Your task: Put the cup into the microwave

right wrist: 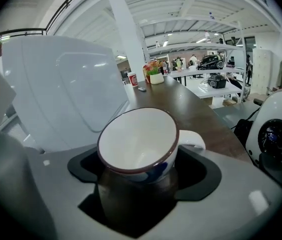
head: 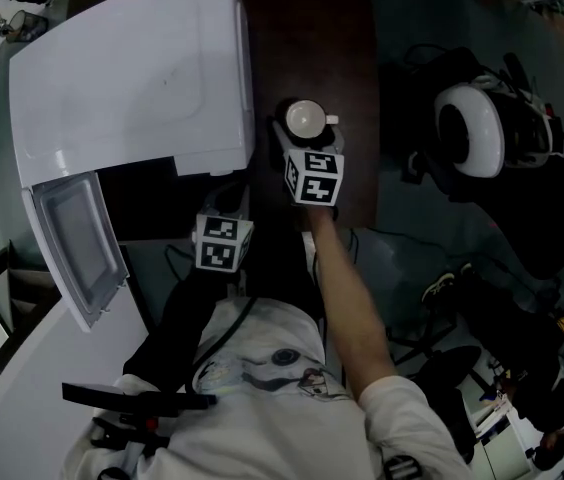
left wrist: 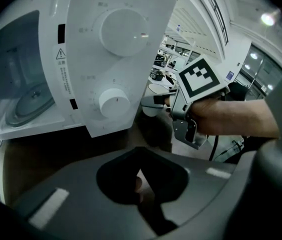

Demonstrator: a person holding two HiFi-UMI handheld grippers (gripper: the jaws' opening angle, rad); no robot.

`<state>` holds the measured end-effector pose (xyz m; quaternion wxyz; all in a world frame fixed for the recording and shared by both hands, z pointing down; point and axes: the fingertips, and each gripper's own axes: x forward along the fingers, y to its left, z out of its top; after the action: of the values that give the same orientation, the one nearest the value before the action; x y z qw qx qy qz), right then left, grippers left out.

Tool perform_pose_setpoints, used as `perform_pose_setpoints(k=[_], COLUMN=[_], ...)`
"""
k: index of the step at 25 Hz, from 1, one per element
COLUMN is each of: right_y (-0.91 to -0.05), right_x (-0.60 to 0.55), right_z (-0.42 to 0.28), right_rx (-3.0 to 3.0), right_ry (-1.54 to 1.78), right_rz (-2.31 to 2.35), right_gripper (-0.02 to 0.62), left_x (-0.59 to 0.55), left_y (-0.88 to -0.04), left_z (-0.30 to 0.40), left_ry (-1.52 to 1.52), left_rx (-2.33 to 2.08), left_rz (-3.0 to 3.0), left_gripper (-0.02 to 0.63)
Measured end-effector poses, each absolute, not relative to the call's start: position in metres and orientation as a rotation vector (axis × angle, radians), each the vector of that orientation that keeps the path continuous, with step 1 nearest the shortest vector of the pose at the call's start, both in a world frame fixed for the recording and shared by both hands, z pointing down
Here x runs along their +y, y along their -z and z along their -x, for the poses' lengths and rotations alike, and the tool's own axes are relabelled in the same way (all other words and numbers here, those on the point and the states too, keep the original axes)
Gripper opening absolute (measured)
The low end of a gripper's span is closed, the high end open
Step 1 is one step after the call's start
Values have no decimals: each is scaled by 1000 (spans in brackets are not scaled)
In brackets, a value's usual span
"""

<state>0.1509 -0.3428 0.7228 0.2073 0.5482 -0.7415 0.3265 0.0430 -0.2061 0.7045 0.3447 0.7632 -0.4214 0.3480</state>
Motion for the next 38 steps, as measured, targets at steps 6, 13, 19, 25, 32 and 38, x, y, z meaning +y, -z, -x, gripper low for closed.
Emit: perform_pose_setpoints(k=[6,13,19,25,32,38], right_y=[-724,-723,-718,-710,-691,-670], right_x=[-349,-341,-333,-326,-317,-308], right_z=[-152,-153,-152,-145,-141,-135], right_rx=[-2062,-2101,-2125,-2165,-2204,-2238], right_ry=[-867,-841,-815,-787,-758,-723], right_rz=[-1534,-1501,-1481,-1458,-1458,-1468], right_gripper=[414,410,408,406,405,403], left_x=[-199,-196,-193,-189,-186,-190], left_y=[-712,-711,-711,-706,-702,-694], left_z=[-36,-27,-22,-19,-13,-1], left_ry=[-911,-918,-925,-923,-921,-885], left_rx=[-1099,-1108,-1110,-1113,-1128,-1170], left_rz=[-1969,-1973,-1977,-1984,-1991,-1998], left_gripper=[0,-2,0,0,-2,-1])
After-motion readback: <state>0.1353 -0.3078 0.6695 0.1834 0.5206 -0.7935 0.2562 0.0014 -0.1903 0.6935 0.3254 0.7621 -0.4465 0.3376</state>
